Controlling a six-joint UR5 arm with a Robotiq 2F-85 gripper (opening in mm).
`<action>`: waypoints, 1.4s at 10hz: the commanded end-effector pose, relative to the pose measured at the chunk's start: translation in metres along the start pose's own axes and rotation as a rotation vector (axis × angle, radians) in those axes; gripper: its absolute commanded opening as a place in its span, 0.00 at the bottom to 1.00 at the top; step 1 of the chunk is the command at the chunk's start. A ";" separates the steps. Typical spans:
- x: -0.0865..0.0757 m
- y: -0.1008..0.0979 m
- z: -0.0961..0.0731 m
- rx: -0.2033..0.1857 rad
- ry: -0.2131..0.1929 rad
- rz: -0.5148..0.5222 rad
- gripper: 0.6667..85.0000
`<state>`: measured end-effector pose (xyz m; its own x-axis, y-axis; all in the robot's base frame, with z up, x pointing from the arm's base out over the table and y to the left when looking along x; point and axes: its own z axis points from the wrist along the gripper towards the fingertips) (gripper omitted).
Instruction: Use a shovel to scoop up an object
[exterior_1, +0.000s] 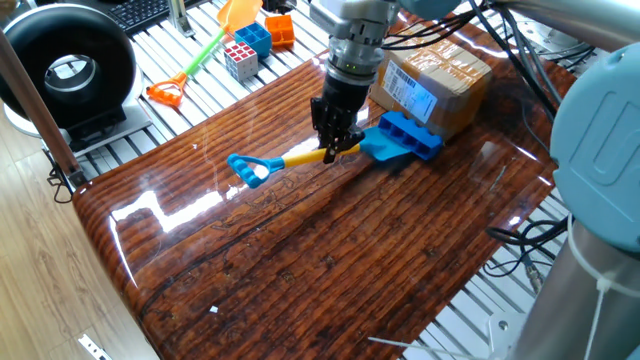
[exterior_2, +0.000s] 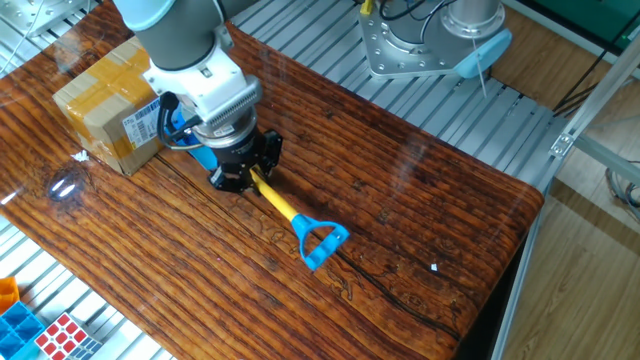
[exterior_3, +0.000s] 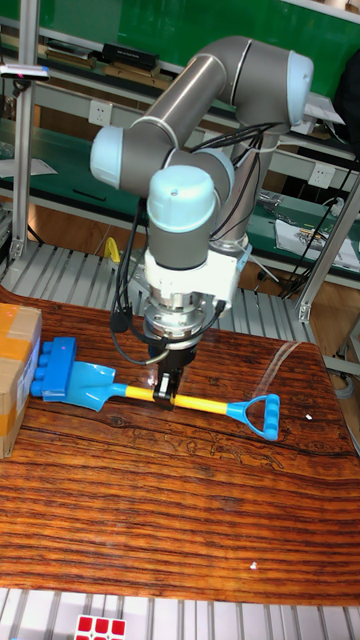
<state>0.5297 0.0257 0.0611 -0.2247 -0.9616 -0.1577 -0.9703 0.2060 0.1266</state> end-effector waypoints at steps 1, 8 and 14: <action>0.000 -0.006 -0.004 0.021 0.030 0.042 0.00; 0.009 -0.011 0.000 0.028 0.076 0.081 0.00; 0.014 -0.016 0.001 0.040 0.123 0.181 0.00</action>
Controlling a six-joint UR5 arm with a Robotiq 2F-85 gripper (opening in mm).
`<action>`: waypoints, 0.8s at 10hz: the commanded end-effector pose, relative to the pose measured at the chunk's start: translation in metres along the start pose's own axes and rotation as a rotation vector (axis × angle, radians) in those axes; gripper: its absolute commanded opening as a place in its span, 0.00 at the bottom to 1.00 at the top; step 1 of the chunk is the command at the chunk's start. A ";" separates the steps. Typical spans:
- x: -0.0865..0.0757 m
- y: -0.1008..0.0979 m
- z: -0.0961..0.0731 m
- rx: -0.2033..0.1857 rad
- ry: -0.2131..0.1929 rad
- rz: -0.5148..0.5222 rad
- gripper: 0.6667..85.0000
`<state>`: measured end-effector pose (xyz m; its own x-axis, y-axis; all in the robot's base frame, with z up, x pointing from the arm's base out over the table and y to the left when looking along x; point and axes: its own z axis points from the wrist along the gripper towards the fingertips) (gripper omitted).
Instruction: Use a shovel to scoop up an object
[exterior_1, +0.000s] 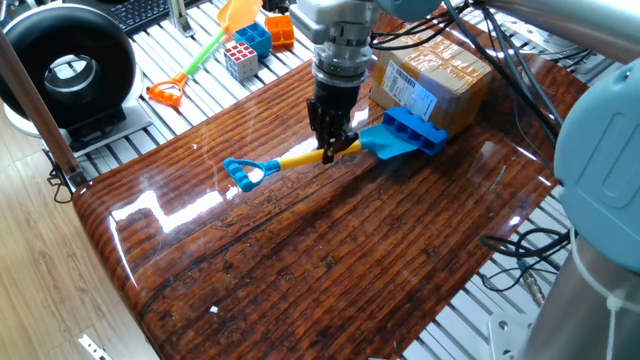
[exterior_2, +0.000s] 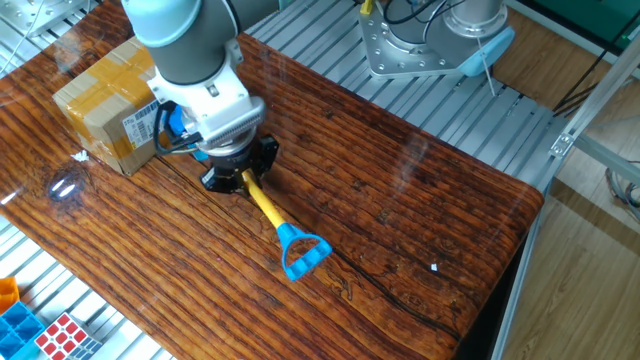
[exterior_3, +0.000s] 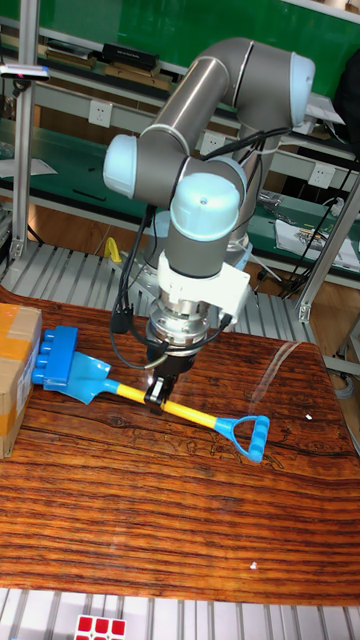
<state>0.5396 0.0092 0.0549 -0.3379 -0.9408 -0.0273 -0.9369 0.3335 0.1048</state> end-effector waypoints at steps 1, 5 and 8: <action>0.000 -0.002 -0.001 0.000 0.011 0.075 0.00; -0.012 0.003 -0.010 -0.002 0.009 0.113 0.00; -0.023 0.000 -0.015 0.019 0.003 0.185 0.00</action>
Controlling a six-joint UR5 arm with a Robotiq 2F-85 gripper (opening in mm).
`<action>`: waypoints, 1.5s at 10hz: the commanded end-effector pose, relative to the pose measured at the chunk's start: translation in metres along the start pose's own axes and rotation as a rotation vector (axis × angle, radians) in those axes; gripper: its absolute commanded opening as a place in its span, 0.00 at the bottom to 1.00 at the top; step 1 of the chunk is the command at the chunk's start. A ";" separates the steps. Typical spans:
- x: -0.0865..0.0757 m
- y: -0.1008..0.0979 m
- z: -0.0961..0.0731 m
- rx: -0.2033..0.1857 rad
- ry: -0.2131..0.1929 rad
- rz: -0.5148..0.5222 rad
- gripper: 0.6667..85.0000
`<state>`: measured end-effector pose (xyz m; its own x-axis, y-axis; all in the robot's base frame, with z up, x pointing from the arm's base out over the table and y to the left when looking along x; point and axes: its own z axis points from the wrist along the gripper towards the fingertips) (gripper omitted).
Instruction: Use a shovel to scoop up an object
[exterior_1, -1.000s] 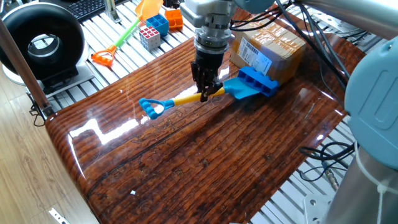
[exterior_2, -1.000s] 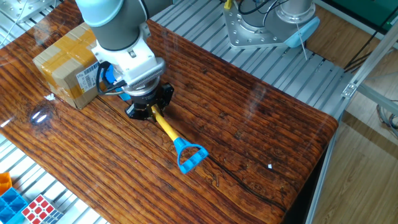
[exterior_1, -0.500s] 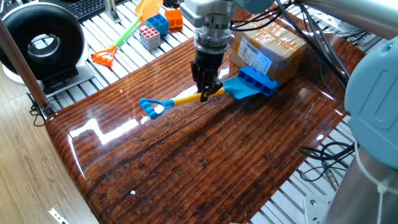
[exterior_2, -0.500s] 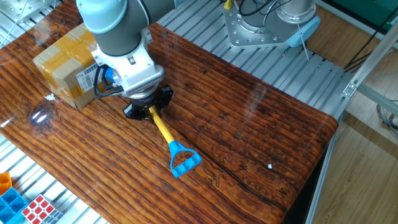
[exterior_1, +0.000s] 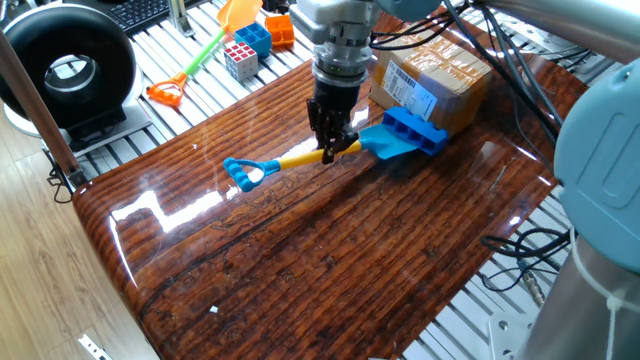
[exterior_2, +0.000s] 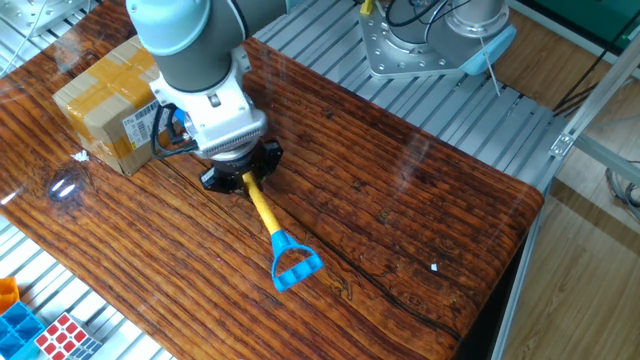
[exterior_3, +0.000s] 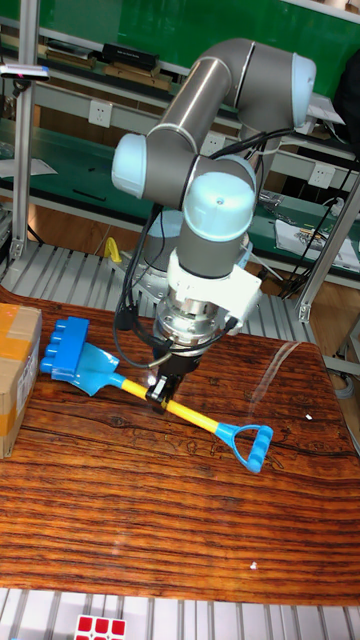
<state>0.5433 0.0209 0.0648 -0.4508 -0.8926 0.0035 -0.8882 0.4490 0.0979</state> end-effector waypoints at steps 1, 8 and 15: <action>-0.015 0.000 -0.006 0.007 -0.031 0.111 0.00; -0.017 -0.024 0.001 0.055 -0.059 0.531 0.00; 0.013 -0.054 0.013 0.046 -0.037 0.879 0.00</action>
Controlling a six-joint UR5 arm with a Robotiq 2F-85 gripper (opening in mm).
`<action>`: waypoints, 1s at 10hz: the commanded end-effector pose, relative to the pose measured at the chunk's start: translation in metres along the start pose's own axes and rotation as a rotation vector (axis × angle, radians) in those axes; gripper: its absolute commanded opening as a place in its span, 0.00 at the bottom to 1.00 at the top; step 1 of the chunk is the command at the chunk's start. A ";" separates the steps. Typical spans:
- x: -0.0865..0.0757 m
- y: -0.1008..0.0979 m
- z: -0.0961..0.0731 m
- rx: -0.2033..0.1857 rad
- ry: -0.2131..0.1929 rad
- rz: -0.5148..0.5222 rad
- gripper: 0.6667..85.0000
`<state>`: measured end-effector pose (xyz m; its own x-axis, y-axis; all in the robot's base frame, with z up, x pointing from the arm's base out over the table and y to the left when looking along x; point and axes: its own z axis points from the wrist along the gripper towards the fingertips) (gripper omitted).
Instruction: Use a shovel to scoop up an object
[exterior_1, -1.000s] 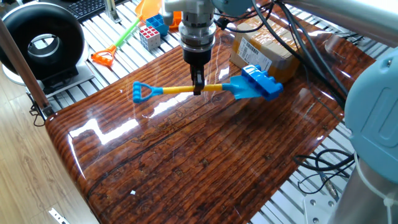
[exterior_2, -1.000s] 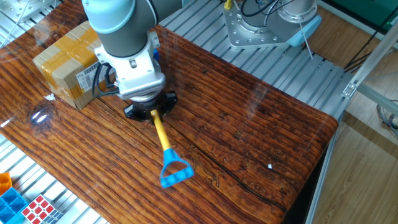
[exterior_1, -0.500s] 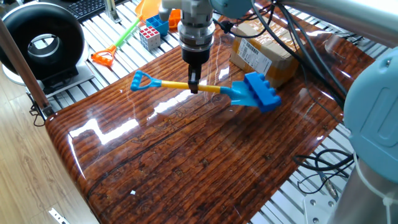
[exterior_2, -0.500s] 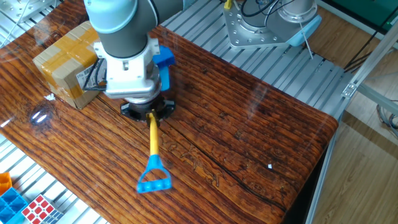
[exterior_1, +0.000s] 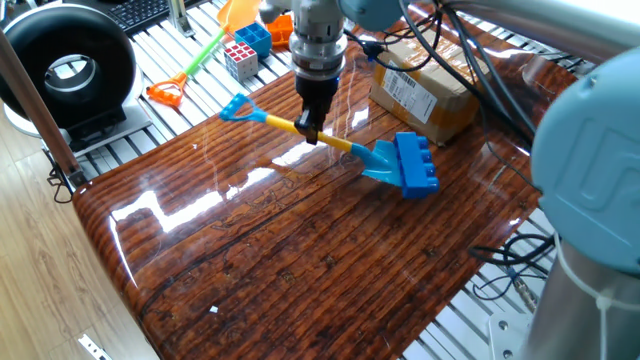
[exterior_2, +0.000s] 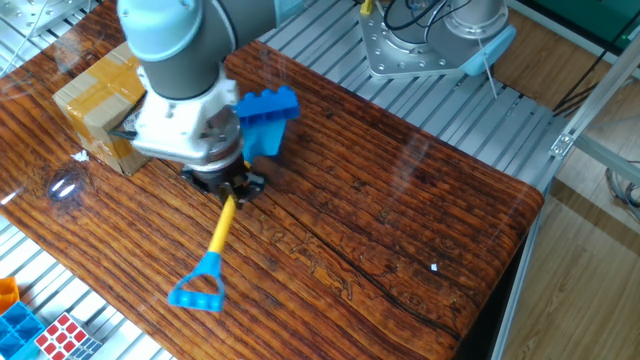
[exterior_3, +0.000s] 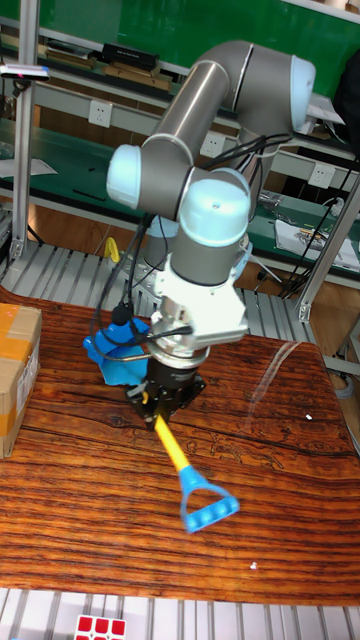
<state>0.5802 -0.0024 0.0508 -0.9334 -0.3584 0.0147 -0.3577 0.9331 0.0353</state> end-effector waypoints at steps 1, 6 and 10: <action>0.001 -0.016 0.007 0.003 0.009 0.185 0.00; 0.005 -0.035 0.013 -0.017 -0.003 0.296 0.00; 0.024 -0.055 0.023 0.003 -0.002 0.298 0.00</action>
<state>0.5801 -0.0523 0.0308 -0.9955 -0.0902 0.0275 -0.0896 0.9958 0.0204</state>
